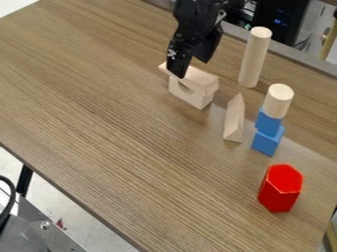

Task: Put down the triangle and then moved the arch and triangle to center of table

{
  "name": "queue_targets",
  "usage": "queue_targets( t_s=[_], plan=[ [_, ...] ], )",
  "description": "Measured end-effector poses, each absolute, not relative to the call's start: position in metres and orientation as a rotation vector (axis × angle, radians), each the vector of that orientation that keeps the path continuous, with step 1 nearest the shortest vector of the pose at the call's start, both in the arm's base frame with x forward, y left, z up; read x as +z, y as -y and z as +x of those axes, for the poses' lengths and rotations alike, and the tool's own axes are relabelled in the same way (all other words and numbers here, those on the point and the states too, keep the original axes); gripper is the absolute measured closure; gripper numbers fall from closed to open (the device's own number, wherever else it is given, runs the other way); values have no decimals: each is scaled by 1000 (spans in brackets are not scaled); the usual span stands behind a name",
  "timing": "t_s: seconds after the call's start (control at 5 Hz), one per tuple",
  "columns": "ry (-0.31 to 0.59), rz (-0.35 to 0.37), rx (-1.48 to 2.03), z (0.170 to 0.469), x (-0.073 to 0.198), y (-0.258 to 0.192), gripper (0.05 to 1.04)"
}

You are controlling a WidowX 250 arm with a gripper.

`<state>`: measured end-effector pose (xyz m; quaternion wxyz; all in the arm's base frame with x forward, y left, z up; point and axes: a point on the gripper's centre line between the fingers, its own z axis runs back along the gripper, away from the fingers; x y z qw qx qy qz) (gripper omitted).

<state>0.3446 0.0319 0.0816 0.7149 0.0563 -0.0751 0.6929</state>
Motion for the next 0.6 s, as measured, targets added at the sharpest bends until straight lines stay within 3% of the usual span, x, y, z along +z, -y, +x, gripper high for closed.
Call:
queue_targets(
  t_s=[0.6],
  plan=[
    [139,145,1538,365,64,-32,85]
  ],
)
